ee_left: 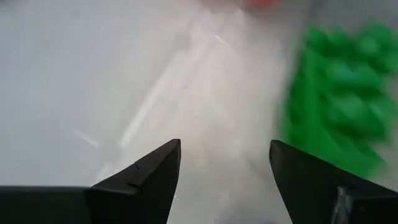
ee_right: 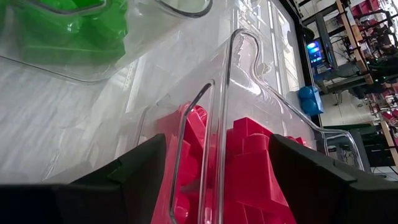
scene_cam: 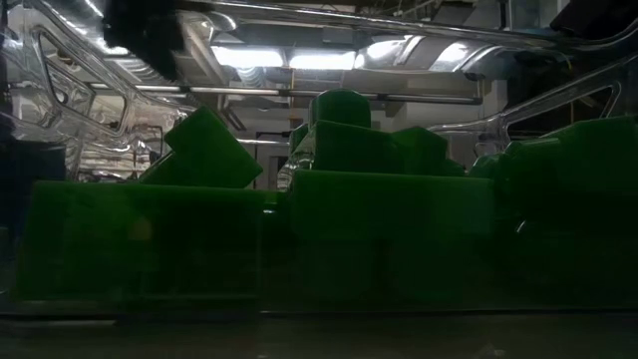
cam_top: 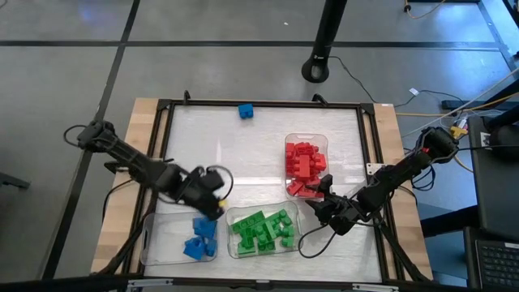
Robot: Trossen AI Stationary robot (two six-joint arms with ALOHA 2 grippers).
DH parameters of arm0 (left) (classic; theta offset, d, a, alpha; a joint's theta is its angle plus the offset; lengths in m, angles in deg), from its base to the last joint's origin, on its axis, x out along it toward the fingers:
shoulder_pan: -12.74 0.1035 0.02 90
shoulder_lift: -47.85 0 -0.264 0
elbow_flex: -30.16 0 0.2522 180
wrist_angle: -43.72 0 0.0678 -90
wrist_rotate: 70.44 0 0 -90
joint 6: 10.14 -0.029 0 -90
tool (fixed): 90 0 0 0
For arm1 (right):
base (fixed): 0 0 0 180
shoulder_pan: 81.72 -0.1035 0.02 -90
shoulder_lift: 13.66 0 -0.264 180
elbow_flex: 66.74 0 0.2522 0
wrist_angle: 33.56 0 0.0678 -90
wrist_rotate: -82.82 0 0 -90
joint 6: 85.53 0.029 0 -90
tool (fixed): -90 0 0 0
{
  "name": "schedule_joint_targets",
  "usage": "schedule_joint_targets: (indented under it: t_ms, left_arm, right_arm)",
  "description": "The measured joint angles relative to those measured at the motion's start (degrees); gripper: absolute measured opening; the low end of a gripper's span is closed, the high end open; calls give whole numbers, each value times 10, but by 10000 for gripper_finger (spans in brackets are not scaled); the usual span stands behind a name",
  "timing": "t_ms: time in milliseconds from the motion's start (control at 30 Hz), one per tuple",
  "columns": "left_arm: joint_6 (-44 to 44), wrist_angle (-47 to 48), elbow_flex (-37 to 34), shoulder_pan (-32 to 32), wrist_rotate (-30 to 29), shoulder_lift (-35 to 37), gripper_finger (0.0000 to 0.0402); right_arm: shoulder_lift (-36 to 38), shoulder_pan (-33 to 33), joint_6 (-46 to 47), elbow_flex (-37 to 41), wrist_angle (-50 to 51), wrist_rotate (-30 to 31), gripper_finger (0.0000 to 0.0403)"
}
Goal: Sort blocks
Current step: Put the blue game piece into the bottom left transparent bin
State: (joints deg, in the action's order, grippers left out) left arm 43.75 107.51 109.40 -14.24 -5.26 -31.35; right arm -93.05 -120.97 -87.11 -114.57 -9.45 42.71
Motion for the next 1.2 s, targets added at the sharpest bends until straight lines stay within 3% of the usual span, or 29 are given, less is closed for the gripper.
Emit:
schedule_joint_targets:
  t_ms: [267,500,800,900,1033,1200]
  left_arm:
    - [-134,-34,-8,97,-87,0,235]
    - [-304,-193,-67,163,-20,0,235]
    - [-349,-340,-191,182,-13,27,235]
    - [-354,-420,-252,183,-13,54,235]
    - [-365,-537,-326,194,-15,93,235]
    - [-397,-643,-385,207,-39,112,235]
  right_arm:
    - [0,0,-2,0,0,0,282]
    - [22,-1,-2,-35,38,-1,282]
    - [73,5,-24,-137,139,-35,282]
    - [80,45,-61,-167,137,-50,282]
    - [80,147,-126,-191,129,-112,282]
    - [79,294,-241,-195,28,-203,282]
